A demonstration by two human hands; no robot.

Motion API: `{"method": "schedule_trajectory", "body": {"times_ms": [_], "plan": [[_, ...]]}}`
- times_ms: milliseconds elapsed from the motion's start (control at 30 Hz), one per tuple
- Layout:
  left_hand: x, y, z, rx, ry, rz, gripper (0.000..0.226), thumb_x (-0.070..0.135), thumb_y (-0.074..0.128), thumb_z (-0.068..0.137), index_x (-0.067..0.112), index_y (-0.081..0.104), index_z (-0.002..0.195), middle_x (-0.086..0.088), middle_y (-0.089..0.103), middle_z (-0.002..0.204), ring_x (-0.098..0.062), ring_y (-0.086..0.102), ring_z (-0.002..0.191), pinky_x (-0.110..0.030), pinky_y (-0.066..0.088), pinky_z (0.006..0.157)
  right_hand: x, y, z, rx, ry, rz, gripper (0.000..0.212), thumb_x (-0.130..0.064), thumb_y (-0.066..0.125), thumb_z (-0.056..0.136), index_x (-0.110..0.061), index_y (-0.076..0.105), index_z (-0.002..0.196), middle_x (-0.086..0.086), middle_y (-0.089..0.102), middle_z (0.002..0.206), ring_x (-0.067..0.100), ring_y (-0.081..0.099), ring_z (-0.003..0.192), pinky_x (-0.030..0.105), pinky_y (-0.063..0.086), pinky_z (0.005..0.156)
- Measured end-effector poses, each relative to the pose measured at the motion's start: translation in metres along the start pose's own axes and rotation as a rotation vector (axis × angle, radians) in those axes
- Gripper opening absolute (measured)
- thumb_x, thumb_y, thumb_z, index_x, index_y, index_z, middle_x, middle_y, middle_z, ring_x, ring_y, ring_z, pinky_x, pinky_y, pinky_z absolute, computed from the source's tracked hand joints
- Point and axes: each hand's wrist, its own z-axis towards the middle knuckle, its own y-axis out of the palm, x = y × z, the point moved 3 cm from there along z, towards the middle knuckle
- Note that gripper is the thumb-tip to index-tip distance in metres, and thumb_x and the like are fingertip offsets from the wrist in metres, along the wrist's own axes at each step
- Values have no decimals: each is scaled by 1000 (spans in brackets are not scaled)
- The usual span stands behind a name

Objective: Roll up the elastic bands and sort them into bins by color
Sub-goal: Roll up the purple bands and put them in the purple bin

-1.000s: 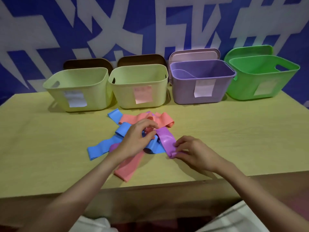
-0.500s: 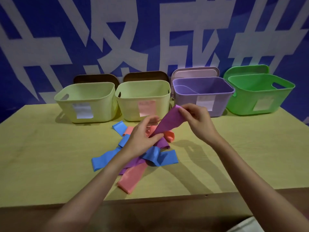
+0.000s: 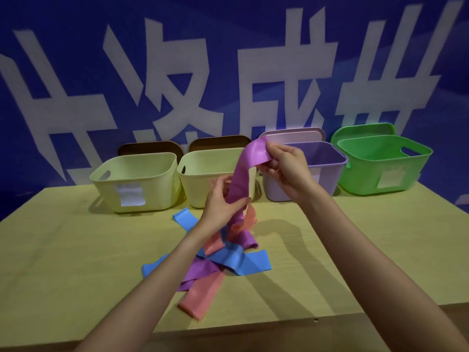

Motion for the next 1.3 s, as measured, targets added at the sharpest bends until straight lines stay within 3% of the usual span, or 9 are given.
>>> {"method": "schedule_trajectory", "body": {"times_ms": [100, 200, 333, 433, 567, 733, 867, 1033, 1300], "plan": [[-2, -1, 6, -44, -7, -15, 21, 3, 75, 77, 17, 66, 92, 2, 70, 89, -10, 65, 84, -29, 50, 82, -5, -3, 3, 20, 59, 229, 18, -11, 52, 98, 2, 59, 108, 15, 63, 98, 19, 64, 84, 23, 56, 61], [1, -2, 7, -111, -24, -48, 19, -3, 65, 85, 16, 66, 79, 3, 68, 78, -2, 61, 72, -26, 49, 76, -4, -14, 8, 43, 92, 414, 24, -10, 53, 97, 4, 55, 115, 20, 62, 112, 23, 65, 92, 25, 57, 64], [10, -3, -2, -170, -68, -157, 6, 2, 59, 91, 6, 63, 88, -7, 63, 79, -6, 59, 70, -20, 48, 69, -1, -40, 12, 113, 72, 543, 15, -10, 50, 98, 2, 58, 104, 17, 67, 101, 22, 68, 85, 26, 58, 63], [17, -2, -11, -187, -89, -140, 8, 3, 59, 91, 9, 59, 86, 12, 59, 57, 4, 49, 52, -10, 38, 52, 9, -66, 12, 210, 62, 559, 12, -7, 49, 98, 2, 57, 99, 16, 66, 93, 20, 69, 73, 26, 57, 59], [15, 3, -27, -346, -228, -122, 10, 1, 61, 89, 7, 55, 93, 12, 54, 44, 4, 43, 39, -10, 31, 41, 26, -99, 4, 374, 73, 466, 10, 0, 51, 96, 3, 57, 88, 18, 60, 90, 21, 63, 74, 25, 58, 56], [-1, 9, -57, -621, -375, -88, 32, -6, 69, 80, 7, 58, 107, -12, 63, 85, -11, 61, 75, -18, 48, 68, 56, -141, 3, 472, 130, 381, 12, 3, 51, 95, -1, 59, 87, 11, 66, 70, 11, 64, 47, 22, 52, 45], [-10, 14, -72, -548, -386, -120, 43, -6, 69, 80, 16, 55, 114, -10, 48, 79, -18, 46, 76, -24, 38, 66, 86, -187, 8, 574, 300, 254, 17, 2, 52, 94, -3, 51, 78, 8, 58, 45, 13, 58, 42, 26, 52, 41], [3, 35, -94, -611, -320, -137, 19, -1, 65, 85, 14, 62, 96, -6, 57, 78, -9, 51, 67, -14, 37, 56, 104, -220, -1, 494, 484, -120, 28, -20, 67, 90, -10, 48, 71, 3, 48, 49, 11, 51, 41, 22, 48, 36], [16, 61, -124, -775, -402, -35, 14, 13, 79, 76, 8, 75, 88, 0, 67, 67, -8, 56, 60, -22, 40, 53, 95, -239, -1, 471, 321, -391, 24, -9, 78, 77, -5, 56, 69, 9, 53, 65, 17, 51, 49, 23, 45, 40]]}}
